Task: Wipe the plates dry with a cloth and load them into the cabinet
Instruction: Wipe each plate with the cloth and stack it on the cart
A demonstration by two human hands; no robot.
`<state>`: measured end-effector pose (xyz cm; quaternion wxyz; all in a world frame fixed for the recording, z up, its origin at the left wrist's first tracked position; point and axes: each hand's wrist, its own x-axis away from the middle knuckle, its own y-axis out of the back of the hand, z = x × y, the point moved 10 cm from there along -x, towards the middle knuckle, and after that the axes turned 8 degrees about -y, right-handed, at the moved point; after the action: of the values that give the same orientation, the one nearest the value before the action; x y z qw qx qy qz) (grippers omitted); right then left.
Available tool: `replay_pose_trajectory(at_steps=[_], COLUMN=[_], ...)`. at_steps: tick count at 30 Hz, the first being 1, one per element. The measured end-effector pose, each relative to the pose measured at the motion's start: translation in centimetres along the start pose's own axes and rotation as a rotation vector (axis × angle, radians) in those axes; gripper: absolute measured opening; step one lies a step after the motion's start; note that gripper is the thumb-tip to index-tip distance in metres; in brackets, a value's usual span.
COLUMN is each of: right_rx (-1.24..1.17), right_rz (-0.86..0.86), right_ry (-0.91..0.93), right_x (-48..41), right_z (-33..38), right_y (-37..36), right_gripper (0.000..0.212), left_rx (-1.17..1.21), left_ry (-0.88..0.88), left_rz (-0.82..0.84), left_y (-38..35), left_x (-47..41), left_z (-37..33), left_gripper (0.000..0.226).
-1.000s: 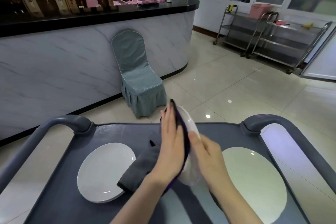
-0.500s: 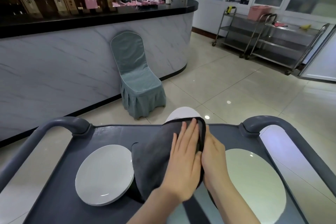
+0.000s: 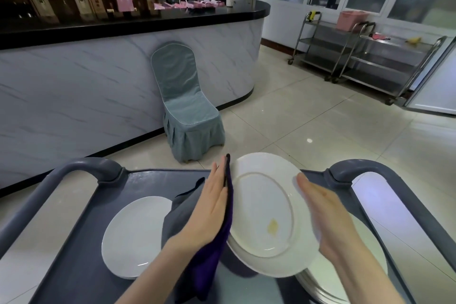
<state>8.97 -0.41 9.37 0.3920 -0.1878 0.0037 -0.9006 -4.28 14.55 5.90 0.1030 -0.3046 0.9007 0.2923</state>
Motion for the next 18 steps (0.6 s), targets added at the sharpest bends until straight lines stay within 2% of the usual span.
replay_pose_trajectory(at_steps=[2,7,10,13,16,18], right_rx=[0.025,0.015,-0.006,-0.058,-0.239,-0.373], right_rz=[0.059,0.045,0.081,0.073,0.034,0.022], right_ry=[-0.046,-0.136,-0.154,-0.127,-0.067,-0.062], right_x=[-0.5,-1.3,-1.5,-1.8,-2.2,-2.2], right_z=[-0.4,-2.5,-2.6,-1.8,-1.0,-1.1], right_y=[-0.2,-1.5,-1.5,0.0,1.6,1.4], right_gripper=[0.045,0.035,0.041,0.045,0.031,0.031], left_rx=[-0.064,-0.286,-0.304,-0.132,0.011,0.033], left_ry=[-0.046,-0.26,-0.274,-0.179,-0.084,-0.068], left_rz=[0.021,0.108,0.147,0.065,-0.077,-0.186], left_y=[-1.0,-1.6,-0.8,0.3,-0.2,-0.8], left_x=[0.7,-0.9,-1.4,0.0,2.8,4.2], left_z=[-0.5,-4.0,-3.7,-2.1,-0.6,-0.5], left_gripper=[0.059,0.058,0.057,0.058,0.058,0.06])
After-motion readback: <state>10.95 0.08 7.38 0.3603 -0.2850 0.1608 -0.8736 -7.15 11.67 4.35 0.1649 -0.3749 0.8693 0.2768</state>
